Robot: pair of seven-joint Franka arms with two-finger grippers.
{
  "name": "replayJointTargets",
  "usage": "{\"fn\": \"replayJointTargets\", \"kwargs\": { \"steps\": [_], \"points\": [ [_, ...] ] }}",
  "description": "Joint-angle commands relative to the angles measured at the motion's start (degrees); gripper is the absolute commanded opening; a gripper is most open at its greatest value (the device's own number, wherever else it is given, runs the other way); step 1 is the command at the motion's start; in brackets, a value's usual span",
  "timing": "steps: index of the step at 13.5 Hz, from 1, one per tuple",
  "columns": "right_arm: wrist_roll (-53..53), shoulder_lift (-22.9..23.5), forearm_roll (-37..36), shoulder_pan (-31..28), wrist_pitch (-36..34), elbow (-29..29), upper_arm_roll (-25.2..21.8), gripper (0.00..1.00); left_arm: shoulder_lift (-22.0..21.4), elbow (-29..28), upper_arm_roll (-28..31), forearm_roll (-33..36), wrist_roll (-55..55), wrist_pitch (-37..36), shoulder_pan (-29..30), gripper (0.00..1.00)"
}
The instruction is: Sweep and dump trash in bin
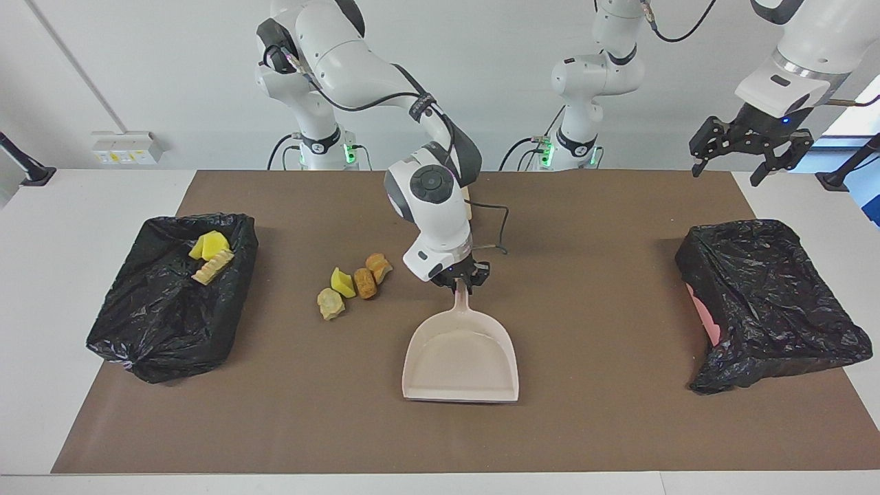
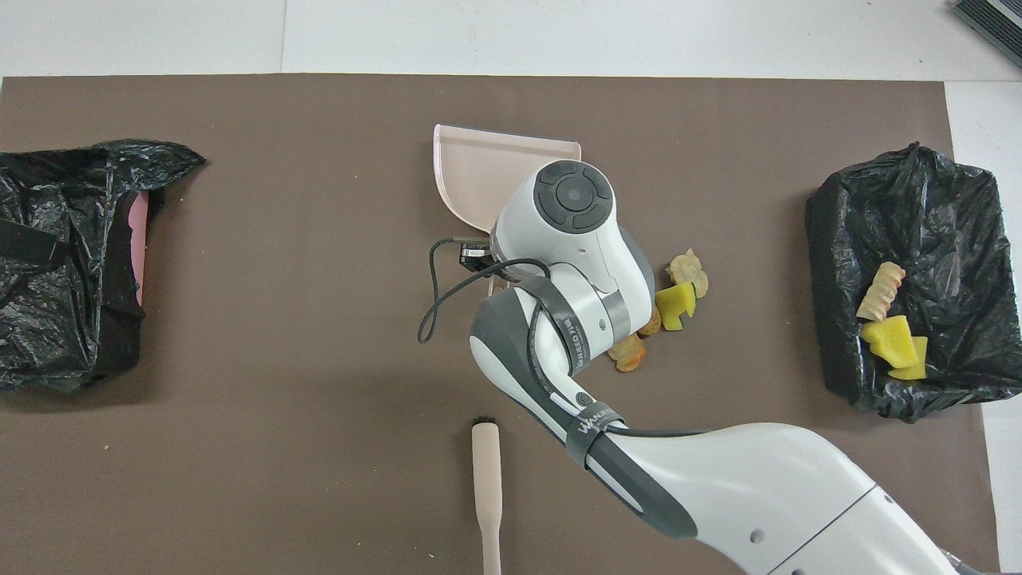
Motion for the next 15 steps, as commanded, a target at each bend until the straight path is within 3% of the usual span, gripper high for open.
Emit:
{"fn": "replayJointTargets", "kwargs": {
  "steps": [1, 4, 9, 11, 15],
  "points": [
    [-0.81, -9.18, 1.25, -1.07, -7.24, -3.42, -0.04, 1.0, -1.29, -1.18, -0.42, 0.65, 0.56, -1.07, 0.48, 1.0],
    [-1.6, -24.38, 5.01, 1.28, -16.4, -14.65, 0.31, 1.0, -2.08, -2.5, -0.42, 0.65, 0.38, -1.42, -0.13, 1.0],
    [2.88, -39.87, 11.62, 14.63, -15.63, -34.16, 0.4, 1.0, -1.55, -2.33, -1.2, 0.48, -3.31, 3.15, -0.49, 1.0],
    [5.42, -41.22, 11.9, 19.11, -7.67, -42.6, 0.49, 1.0, -1.29, -2.5, -2.0, 0.3, -4.27, 5.42, -3.37, 1.0],
    [7.01, -39.99, 12.16, 23.17, 3.15, -52.02, 0.49, 1.0, 3.88, -3.03, -2.0, 0.3, -15.93, 15.34, -11.28, 1.0]
  ]
}}
